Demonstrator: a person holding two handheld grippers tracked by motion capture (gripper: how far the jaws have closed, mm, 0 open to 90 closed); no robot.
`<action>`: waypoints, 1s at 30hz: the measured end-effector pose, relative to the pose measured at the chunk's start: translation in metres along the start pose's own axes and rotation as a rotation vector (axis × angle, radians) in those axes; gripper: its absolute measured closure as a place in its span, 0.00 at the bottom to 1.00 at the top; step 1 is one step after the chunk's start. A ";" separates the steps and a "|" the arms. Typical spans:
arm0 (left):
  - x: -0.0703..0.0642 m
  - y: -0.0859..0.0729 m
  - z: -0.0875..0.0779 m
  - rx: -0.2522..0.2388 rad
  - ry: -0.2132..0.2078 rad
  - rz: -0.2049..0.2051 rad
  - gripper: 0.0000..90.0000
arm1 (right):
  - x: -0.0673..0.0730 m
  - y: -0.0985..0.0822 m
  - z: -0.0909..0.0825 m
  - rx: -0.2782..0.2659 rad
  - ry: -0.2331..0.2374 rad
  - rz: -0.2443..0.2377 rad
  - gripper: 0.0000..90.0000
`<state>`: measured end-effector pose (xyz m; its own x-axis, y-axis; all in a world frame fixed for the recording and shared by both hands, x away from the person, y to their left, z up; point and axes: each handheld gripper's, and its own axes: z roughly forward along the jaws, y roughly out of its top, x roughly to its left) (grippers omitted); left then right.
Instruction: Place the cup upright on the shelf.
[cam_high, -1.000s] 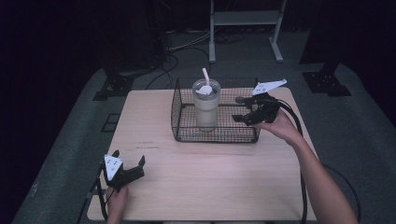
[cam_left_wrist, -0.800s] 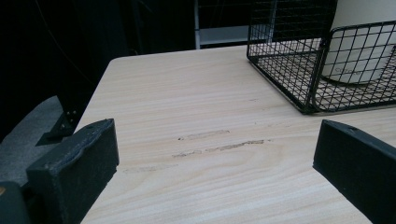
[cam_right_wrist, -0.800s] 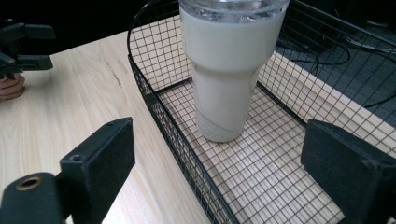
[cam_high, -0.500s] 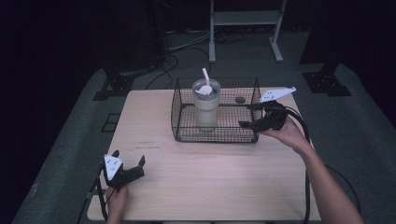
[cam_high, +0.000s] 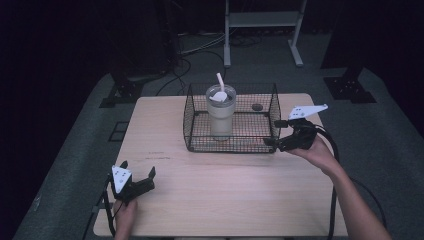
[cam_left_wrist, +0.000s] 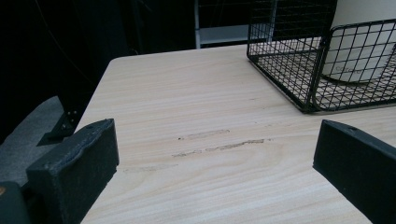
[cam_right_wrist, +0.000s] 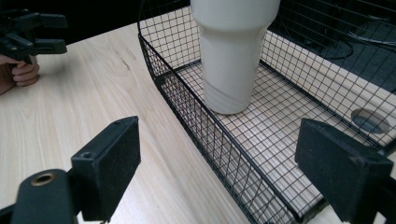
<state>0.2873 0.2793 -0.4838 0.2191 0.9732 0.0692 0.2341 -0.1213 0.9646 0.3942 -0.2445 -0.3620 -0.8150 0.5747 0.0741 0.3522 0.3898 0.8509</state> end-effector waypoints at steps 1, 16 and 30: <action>0.000 0.000 0.000 0.000 0.000 0.000 0.00 | 0.000 -0.002 -0.002 -0.003 0.000 0.004 0.15; 0.000 0.000 0.000 0.003 -0.001 0.005 0.00 | -0.002 -0.033 -0.019 -0.021 -0.021 0.036 0.15; 0.000 0.000 0.000 0.003 -0.002 0.006 0.00 | -0.001 -0.060 -0.030 -0.019 -0.031 0.073 0.15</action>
<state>0.2873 0.2792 -0.4838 0.2221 0.9721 0.0750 0.2358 -0.1282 0.9633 0.3600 -0.2899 -0.3973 -0.7726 0.6234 0.1203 0.4013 0.3327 0.8534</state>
